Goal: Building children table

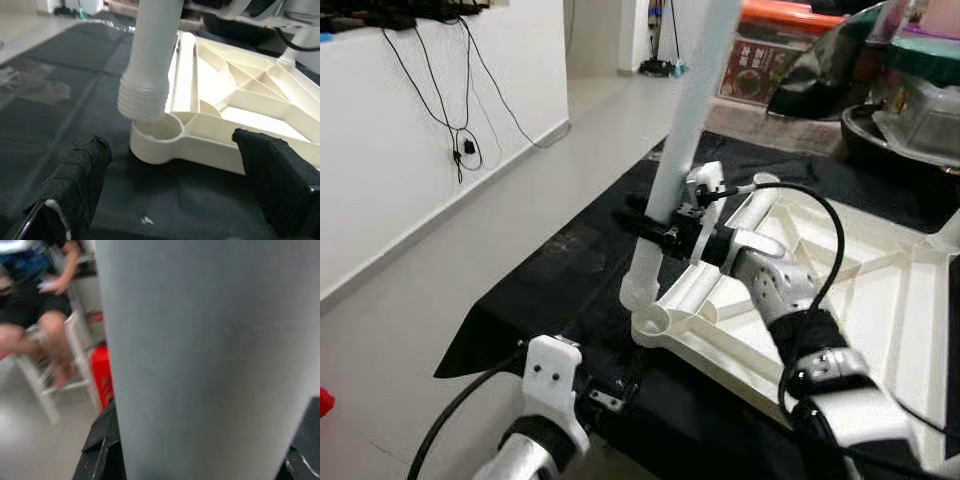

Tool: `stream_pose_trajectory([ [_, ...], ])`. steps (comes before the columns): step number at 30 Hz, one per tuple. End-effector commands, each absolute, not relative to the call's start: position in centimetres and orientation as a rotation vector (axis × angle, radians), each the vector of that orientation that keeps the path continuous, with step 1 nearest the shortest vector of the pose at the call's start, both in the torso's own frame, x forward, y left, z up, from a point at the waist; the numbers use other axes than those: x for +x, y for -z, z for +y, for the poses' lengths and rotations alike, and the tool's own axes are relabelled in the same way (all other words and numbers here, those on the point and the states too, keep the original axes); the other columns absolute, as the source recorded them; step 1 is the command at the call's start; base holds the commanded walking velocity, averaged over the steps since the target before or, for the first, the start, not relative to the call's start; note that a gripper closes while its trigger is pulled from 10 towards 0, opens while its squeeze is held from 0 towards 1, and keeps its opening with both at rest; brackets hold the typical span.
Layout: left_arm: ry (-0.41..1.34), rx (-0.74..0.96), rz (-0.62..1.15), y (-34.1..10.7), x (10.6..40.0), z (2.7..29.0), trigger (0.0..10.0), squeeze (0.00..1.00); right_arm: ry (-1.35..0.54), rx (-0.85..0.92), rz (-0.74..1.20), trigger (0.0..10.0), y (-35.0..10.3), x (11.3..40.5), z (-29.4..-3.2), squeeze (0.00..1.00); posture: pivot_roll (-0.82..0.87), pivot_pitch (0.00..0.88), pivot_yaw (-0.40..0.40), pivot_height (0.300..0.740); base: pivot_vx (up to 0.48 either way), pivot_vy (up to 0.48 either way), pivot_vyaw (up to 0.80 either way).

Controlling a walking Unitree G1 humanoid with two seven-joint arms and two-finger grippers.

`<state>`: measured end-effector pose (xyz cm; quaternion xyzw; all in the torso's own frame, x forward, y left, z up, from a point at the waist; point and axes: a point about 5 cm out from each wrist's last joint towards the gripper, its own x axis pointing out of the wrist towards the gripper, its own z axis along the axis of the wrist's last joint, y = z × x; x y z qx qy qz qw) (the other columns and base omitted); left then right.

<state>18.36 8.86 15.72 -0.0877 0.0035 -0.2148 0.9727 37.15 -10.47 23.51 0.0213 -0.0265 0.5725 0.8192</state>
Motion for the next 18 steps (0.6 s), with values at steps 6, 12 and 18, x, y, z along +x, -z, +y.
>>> stream_pose_trajectory([
  [6,0.43,-0.193,0.043,-16.1,17.0,8.9,10.0,0.0,-1.442,0.025,-0.028,10.0,-24.2,36.6,-11.9,0.0,0.13,0.224,-0.074,0.74,0.0,0.0,0.0],
  [12,0.426,-0.198,0.058,-16.2,16.5,8.9,10.0,0.0,-1.495,0.061,-0.034,10.0,-25.0,36.5,-12.4,0.0,0.14,0.239,-0.077,0.74,0.0,0.0,0.0],
  [18,0.42,-0.201,0.072,-16.2,16.2,8.9,10.0,0.0,-1.547,0.094,-0.075,10.0,-25.7,36.5,-12.7,0.0,0.14,0.237,-0.079,0.74,0.0,0.0,0.0],
])
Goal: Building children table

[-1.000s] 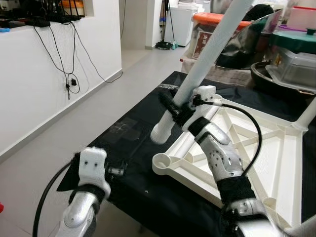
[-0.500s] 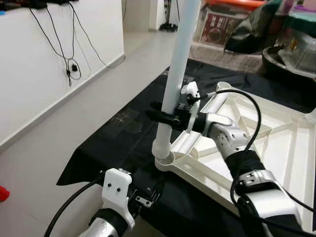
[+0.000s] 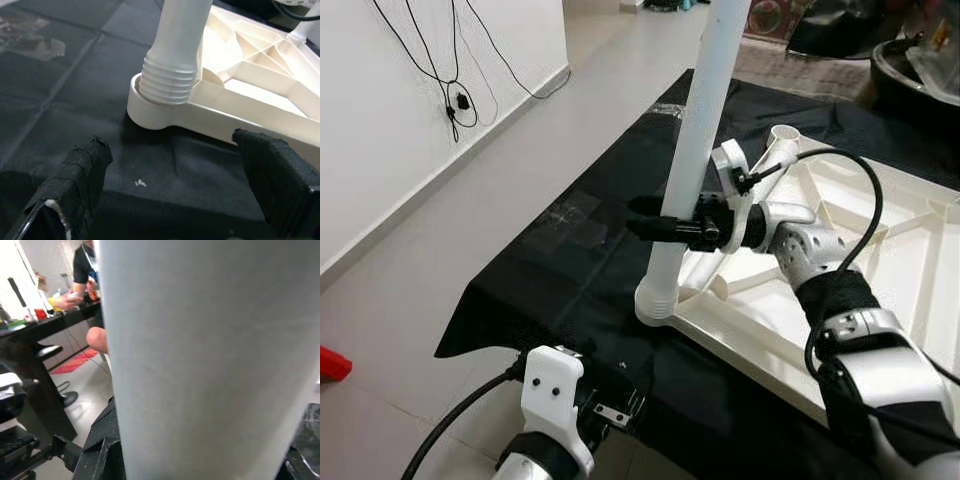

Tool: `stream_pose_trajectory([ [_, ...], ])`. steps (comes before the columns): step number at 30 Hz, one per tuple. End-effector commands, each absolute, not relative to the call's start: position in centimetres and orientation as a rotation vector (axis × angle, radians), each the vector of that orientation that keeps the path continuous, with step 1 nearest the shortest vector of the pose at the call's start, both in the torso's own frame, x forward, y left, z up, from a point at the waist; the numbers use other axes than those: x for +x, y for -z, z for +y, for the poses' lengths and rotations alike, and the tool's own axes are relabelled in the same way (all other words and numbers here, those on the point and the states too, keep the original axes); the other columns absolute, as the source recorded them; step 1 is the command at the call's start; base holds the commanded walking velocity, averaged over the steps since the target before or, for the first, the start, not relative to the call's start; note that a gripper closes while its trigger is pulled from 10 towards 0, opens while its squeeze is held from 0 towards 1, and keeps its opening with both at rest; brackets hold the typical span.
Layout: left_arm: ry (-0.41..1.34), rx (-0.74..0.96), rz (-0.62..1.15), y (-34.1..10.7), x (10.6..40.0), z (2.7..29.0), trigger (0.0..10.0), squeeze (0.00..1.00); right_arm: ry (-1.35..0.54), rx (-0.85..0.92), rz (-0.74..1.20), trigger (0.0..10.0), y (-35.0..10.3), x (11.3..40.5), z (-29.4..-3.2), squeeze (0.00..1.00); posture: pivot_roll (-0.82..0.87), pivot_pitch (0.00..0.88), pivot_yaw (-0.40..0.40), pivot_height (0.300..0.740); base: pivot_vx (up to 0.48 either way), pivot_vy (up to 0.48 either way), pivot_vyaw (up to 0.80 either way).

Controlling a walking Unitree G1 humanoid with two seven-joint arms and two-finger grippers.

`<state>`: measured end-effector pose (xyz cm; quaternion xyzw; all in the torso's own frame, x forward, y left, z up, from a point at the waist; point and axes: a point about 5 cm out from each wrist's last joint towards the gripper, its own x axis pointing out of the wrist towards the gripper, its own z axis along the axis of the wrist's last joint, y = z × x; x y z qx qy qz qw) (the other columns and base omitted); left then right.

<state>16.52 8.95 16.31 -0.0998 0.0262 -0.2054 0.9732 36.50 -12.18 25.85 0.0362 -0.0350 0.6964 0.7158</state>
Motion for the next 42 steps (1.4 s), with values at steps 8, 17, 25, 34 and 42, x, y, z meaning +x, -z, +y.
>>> stream_pose_trajectory([
  [8,0.429,-0.195,0.083,-16.4,16.0,8.8,10.0,0.0,-1.579,0.047,-0.122,10.0,-25.1,36.5,-11.5,0.0,0.15,0.23,-0.088,0.74,0.0,0.0,0.0],
  [17,0.426,-0.195,0.084,-16.4,16.0,8.7,10.0,0.0,-1.62,-0.061,-0.123,10.0,-24.7,36.1,-10.9,0.0,0.15,0.219,-0.091,0.74,0.0,0.0,0.0],
  [25,0.42,-0.195,0.083,-16.4,16.2,8.7,10.0,0.0,-1.717,-0.2,-0.097,10.0,-24.2,35.3,-10.3,0.0,0.14,0.216,-0.093,0.74,0.0,0.0,0.0],
  [34,0.417,-0.193,0.079,-16.3,16.6,8.6,10.0,0.0,-1.768,-0.242,-0.082,10.0,-23.1,34.8,-8.6,0.0,0.14,0.204,-0.095,0.74,0.0,0.0,0.0],
  [42,0.41,-0.188,0.074,-16.2,16.8,8.7,10.0,0.0,-1.582,-0.208,-0.05,10.0,-21.5,35.6,-8.1,0.0,0.13,0.198,-0.096,0.74,0.0,0.0,0.0],
])
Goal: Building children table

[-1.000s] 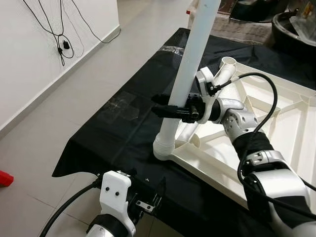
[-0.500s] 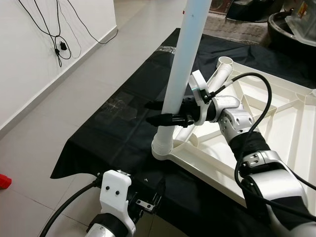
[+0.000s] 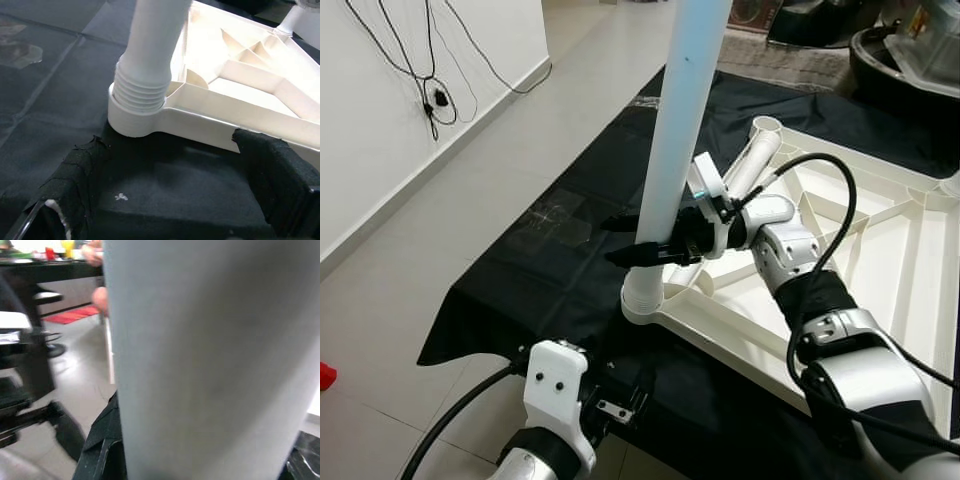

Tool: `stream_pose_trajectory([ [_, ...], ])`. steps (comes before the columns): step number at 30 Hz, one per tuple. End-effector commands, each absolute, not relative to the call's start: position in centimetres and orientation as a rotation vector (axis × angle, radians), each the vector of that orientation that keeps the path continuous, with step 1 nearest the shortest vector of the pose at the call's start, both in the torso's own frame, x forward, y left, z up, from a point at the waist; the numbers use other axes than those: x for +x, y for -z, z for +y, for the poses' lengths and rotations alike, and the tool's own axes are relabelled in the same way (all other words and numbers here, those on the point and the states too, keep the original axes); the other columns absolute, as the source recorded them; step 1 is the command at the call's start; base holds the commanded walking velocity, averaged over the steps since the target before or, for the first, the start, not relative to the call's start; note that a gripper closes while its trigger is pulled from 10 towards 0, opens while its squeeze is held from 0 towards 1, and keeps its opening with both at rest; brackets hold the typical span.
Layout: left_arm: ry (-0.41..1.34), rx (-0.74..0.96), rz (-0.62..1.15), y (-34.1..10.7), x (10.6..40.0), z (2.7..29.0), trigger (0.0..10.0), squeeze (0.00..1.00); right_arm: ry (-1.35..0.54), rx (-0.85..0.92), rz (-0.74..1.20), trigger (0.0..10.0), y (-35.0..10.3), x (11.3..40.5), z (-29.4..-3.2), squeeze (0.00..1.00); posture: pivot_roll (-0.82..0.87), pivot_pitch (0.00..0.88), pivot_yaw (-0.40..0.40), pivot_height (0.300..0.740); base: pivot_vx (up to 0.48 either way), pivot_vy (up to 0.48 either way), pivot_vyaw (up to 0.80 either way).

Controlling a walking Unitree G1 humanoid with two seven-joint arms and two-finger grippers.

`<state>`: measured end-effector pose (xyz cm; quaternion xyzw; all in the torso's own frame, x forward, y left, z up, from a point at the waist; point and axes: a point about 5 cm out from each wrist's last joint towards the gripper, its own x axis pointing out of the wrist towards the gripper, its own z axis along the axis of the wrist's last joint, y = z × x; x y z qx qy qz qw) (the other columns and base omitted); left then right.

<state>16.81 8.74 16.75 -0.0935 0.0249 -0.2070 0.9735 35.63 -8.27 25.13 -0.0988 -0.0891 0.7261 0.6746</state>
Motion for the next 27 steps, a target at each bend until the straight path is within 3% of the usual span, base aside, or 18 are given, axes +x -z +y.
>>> stream_pose_trajectory([
  [1,0.409,-0.188,0.072,-16.2,16.8,8.7,10.0,0.0,-1.539,-0.198,-0.048,10.0,-21.4,35.8,-8.1,0.0,0.13,0.198,-0.096,0.74,0.0,0.0,0.0],
  [17,0.403,-0.183,0.064,-16.2,17.4,8.8,10.0,0.0,-1.292,-0.142,-0.054,10.0,-20.3,36.1,-8.2,0.0,0.12,0.205,-0.091,0.74,0.0,0.0,0.0],
  [27,0.384,-0.178,0.035,-16.4,18.3,9.1,10.0,0.0,-0.719,-0.06,-0.019,10.0,-20.4,37.6,-8.3,0.0,0.11,0.196,-0.093,0.74,0.0,0.0,0.0],
])
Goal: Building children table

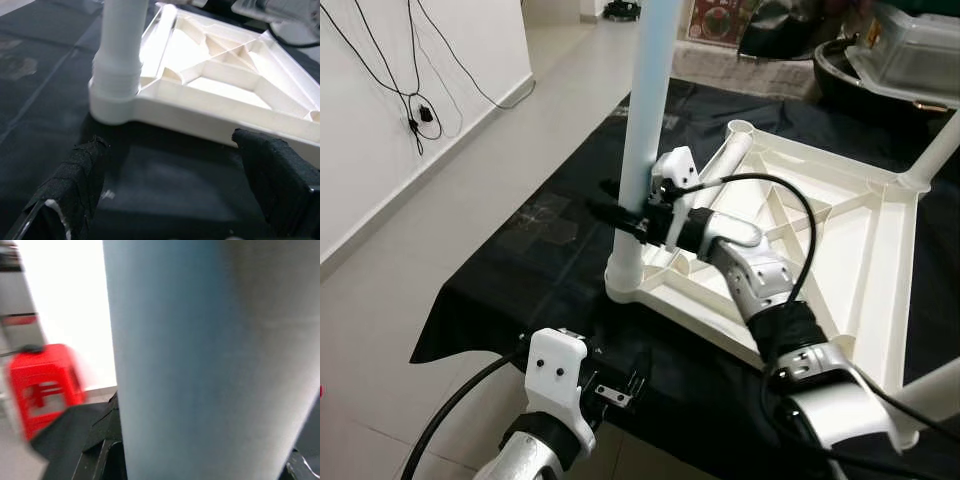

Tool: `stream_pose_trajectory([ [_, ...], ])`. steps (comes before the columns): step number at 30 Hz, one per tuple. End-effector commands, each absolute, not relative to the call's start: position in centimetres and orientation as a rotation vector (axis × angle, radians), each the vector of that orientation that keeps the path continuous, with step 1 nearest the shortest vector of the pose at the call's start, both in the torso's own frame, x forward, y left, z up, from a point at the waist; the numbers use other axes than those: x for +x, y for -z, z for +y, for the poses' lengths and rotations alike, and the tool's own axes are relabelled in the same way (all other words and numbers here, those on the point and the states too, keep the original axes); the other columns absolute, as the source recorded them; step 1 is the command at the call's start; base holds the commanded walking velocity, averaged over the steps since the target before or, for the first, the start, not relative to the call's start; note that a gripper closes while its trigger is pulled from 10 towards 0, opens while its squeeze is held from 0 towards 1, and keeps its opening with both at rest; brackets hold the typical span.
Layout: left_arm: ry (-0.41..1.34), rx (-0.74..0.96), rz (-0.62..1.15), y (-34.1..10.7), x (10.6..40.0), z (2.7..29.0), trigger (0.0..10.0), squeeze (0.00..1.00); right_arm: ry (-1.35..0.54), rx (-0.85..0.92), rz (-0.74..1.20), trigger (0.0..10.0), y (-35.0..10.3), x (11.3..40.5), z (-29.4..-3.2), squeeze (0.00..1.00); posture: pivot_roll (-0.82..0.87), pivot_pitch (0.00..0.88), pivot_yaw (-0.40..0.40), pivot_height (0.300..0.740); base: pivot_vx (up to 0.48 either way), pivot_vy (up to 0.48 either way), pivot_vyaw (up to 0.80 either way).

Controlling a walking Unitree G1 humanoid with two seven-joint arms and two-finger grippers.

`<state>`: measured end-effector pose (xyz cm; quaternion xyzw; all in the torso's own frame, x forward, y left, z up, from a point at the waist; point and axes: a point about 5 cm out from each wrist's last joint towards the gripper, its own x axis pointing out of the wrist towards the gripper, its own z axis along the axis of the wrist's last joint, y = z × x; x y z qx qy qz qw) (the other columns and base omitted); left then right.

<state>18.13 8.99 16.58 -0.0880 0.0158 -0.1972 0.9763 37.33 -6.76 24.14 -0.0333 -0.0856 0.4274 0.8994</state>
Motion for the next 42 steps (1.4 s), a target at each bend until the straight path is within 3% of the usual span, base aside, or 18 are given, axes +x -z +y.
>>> stream_pose_trajectory([
  [1,0.384,-0.178,0.035,-16.4,18.3,9.1,10.0,0.0,-0.719,-0.06,-0.019,10.0,-20.4,37.6,-8.3,0.0,0.11,0.196,-0.093,0.74,0.0,0.0,0.0],
  [8,0.354,-0.163,0.019,-16.4,18.9,9.8,10.0,0.0,-0.458,-0.037,-0.043,10.0,-20.1,36.6,-9.0,0.0,0.1,0.183,-0.091,0.74,0.0,0.0,0.0],
  [15,0.321,-0.148,0.01,-16.1,19.7,10.5,10.0,0.0,0.031,-0.05,-0.02,10.0,-19.2,35.2,-11.1,0.0,0.1,0.152,-0.09,0.74,0.0,0.0,0.0],
  [26,0.32,-0.137,-0.001,-16.0,20.1,10.7,10.0,0.0,0.372,0.004,-0.021,10.0,-19.7,34.2,-12.0,0.0,0.11,0.13,-0.09,0.74,0.0,0.0,0.0],
  [30,0.32,-0.131,-0.005,-16.0,20.1,10.9,10.0,0.0,0.641,0.042,0.047,10.0,-19.3,33.6,-13.4,0.0,0.12,0.134,-0.084,0.74,0.0,0.0,0.0],
  [34,0.322,-0.129,-0.003,-15.9,20.0,10.9,10.0,0.0,0.772,0.063,0.104,10.0,-18.8,33.4,-14.4,0.0,0.12,0.137,-0.085,0.74,0.0,0.0,0.0],
  [42,0.337,-0.126,0.004,-15.7,20.0,10.7,10.0,0.0,0.86,0.162,0.129,10.0,-18.4,33.3,-15.3,0.0,0.12,0.137,-0.077,0.74,0.0,0.0,0.0],
])
